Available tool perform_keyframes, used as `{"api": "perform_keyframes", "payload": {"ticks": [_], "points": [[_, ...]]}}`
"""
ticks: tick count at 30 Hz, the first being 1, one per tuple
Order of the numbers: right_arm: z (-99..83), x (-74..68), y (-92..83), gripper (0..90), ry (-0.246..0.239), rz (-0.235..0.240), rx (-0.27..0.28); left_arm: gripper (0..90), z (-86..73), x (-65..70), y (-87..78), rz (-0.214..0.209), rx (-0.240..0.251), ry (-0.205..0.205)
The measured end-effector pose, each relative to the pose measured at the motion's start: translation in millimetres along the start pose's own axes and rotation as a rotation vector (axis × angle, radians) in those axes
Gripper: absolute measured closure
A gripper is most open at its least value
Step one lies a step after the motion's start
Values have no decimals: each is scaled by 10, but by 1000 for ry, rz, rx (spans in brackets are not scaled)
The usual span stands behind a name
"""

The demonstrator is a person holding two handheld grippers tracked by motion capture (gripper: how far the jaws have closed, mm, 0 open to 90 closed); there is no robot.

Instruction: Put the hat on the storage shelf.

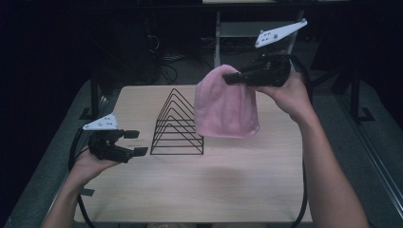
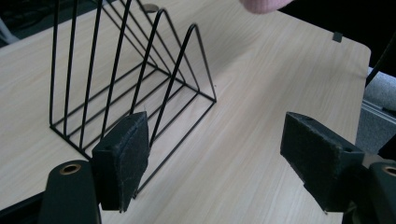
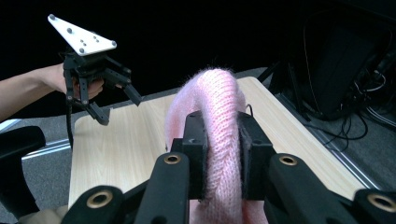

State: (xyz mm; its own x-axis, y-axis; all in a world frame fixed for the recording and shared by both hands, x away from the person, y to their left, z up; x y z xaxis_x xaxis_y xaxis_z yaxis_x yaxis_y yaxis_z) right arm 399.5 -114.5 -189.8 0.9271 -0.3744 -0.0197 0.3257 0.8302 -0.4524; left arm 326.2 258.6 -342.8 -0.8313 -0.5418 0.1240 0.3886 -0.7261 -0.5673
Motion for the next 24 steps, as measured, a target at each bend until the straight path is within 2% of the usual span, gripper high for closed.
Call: {"api": "perform_keyframes", "payload": {"ticks": [9,24], "points": [[185,-74,146,755,-36,21,-1,234,174,30,23,-34,-5,29],[448,-158,409,755,-57,58,9,269,350,-15,136,-73,-2,32]]}}
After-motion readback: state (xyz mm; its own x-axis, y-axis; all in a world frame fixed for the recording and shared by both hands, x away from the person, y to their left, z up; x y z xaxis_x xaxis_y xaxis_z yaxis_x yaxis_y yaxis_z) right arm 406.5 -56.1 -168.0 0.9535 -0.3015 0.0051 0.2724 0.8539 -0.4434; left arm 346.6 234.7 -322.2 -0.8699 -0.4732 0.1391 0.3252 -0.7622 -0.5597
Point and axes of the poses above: each handheld gripper's, and its own axes: y roughly forward along the jaws, z roughly out of its top, x roughly to its right, the point moved 4 cm from there along y, roughly forward along the jaws, and after that the axes turned 1 degree about -y, right-handed, at the moved point
